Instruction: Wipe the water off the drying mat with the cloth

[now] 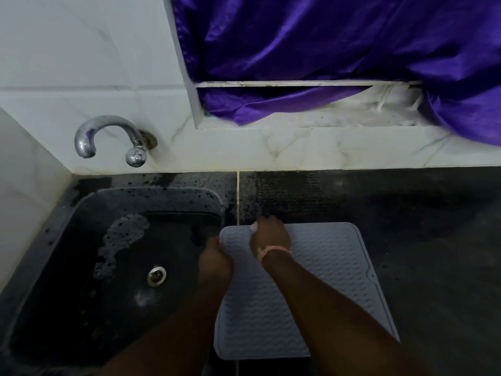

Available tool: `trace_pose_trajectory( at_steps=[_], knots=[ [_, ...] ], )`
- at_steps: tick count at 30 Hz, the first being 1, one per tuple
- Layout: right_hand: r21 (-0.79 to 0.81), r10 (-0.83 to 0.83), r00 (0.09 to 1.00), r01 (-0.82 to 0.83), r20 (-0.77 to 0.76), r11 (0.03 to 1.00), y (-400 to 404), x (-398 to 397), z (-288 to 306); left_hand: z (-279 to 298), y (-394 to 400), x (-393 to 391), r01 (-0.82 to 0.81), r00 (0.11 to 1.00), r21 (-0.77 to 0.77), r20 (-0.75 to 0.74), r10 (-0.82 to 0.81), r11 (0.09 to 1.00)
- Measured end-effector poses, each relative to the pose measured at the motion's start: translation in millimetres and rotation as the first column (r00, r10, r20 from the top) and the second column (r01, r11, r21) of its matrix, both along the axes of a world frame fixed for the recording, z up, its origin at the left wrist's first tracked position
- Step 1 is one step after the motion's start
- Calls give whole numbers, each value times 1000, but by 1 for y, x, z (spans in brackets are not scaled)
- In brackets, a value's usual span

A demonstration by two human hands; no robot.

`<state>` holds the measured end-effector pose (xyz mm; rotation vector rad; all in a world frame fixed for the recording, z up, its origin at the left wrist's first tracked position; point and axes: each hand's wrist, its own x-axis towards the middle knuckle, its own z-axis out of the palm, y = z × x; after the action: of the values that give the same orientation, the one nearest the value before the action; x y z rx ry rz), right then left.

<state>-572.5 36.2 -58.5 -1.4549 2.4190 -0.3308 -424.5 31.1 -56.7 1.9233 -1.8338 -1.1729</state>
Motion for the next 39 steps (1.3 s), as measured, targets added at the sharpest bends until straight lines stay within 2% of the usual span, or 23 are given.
trace_pose_trajectory(
  at_steps=[4,10,13,17,19,20,21,22,24,26,28,30,32,36,38,39],
  knots=[
    [8,175,980,-175,-97,985,-19,46,-5,2,5,9,-53,992,-33,-116,49,998],
    [61,324,929,-318,-181,946,-36,60,-11,3,-3,15,-145,969,92,-190,161,985],
    [88,454,867,-446,-205,891,-36,59,-11,4,-4,19,-164,959,156,-205,195,974],
    [55,624,773,-623,-115,781,-32,62,-7,-4,-9,22,-153,942,193,-269,203,969],
    [26,645,763,-646,36,763,-26,62,-1,-19,-15,26,-223,904,228,-317,289,948],
    [-17,612,773,-618,164,786,-22,59,2,-43,-22,30,-251,879,257,-342,331,933],
    [-50,531,780,-547,332,836,-18,54,6,-80,-30,37,-264,852,294,-376,365,919],
    [-87,425,764,-442,484,893,-13,46,11,-93,-32,37,-283,818,336,-405,409,898],
    [-140,244,775,-200,582,970,-3,26,22,-66,-20,32,-288,806,324,-426,411,901],
    [-190,95,879,-5,468,982,7,1,25,-13,-2,27,-315,811,310,-403,424,897],
    [-259,-118,941,206,317,944,25,-26,19,-4,10,26,-370,853,222,-304,425,902],
    [-291,-354,907,410,226,864,46,-50,10,-4,19,24,-345,890,166,-255,378,924],
    [-314,-511,836,549,201,775,67,-71,9,-10,21,24,-321,895,188,-259,362,928],
    [-182,-624,779,624,67,760,103,-130,1,-8,28,26,-135,979,109,-139,149,985],
    [-174,-694,719,689,38,703,118,-149,-7,-5,32,26,-67,993,66,-96,74,996],
    [-164,-692,721,685,15,710,123,-151,-11,-3,33,27,-45,995,54,-87,49,998]
  ],
)
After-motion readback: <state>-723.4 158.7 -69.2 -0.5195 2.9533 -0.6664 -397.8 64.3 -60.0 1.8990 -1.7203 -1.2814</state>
